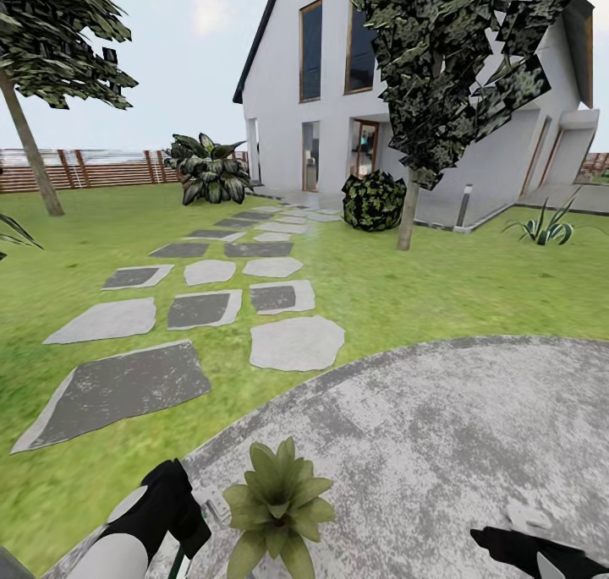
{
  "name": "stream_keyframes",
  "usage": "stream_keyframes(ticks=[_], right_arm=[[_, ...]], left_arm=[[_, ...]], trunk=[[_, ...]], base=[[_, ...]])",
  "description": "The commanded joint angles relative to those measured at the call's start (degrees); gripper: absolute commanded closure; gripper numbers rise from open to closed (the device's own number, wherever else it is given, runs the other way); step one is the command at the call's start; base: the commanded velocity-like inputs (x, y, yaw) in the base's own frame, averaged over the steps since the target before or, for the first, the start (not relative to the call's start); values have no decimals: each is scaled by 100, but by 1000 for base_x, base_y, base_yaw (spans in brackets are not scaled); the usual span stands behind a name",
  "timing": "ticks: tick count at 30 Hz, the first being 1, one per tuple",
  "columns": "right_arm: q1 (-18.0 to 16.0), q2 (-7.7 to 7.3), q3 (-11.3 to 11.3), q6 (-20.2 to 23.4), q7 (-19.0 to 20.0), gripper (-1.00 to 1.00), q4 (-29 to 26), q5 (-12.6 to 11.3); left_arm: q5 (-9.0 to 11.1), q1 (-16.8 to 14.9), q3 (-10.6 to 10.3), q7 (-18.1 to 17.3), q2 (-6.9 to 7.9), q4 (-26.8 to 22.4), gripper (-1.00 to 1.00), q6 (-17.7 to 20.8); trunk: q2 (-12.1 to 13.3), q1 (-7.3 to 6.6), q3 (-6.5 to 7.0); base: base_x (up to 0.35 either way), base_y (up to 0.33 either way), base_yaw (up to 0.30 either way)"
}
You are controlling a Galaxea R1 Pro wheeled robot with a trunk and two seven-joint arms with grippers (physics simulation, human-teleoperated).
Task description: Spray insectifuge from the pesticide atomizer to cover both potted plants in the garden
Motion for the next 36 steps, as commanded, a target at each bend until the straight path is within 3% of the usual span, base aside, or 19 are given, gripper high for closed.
stream_keyframes(ticks=[1, 7, 9, 36], right_arm=[[-2, 88, -14, 23, 25, -100, -3, -47], [-2, 668, -22, 22, 22, -100, -3, -43], [-2, 750, -23, 22, 23, -100, -3, -45], [-2, 790, -23, 22, 20, -100, -3, -48]], left_arm=[[-24, -4, 37, -32, -10, -9, 100, 43], [-22, -4, 37, -32, -11, -7, 100, 41], [-22, -4, 37, -32, -11, -8, 100, 42], [-49, -4, 28, -38, 7, -16, 100, 43]], trunk=[[-3, -1, -6], [-163, 87, -78], [-163, 87, -78], [-163, 87, -78]], base=[[0, 0, 0], [0, 0, 0], [0, 0, 0], [0, 0, 0]])
